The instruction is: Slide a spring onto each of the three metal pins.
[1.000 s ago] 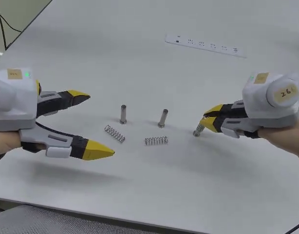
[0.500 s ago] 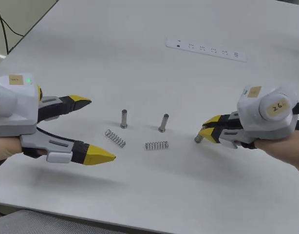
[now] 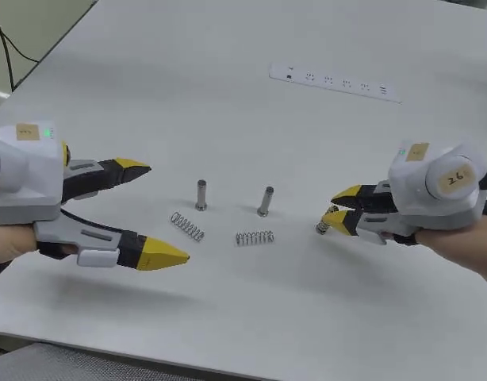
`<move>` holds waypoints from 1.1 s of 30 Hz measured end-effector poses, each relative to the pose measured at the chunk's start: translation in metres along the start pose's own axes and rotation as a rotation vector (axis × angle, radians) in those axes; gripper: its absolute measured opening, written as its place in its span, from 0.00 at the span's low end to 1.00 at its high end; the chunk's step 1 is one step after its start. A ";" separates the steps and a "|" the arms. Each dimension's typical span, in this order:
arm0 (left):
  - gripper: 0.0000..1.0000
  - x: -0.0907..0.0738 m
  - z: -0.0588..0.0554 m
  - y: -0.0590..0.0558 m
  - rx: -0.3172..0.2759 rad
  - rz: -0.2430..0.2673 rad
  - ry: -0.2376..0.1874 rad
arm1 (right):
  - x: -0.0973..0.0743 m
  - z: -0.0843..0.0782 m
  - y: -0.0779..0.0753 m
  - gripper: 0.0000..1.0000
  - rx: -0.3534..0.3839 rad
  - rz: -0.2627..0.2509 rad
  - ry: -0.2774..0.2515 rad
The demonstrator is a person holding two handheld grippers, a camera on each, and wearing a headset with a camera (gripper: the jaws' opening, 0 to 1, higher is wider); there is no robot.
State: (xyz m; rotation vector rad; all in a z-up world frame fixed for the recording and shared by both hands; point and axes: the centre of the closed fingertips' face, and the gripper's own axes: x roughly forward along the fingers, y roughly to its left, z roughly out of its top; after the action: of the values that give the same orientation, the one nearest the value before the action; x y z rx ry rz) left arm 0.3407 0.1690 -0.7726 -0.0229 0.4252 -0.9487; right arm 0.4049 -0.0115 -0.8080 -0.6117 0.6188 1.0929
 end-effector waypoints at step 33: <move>0.98 -0.006 -0.002 0.008 0.008 0.036 0.003 | -0.019 0.039 0.039 0.23 -0.220 0.068 -0.047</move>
State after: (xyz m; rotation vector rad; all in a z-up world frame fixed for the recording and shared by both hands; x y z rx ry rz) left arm 0.3437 0.1789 -0.7743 -0.0068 0.4236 -0.9154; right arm 0.3679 0.0182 -0.7739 -0.7571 0.4850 1.2463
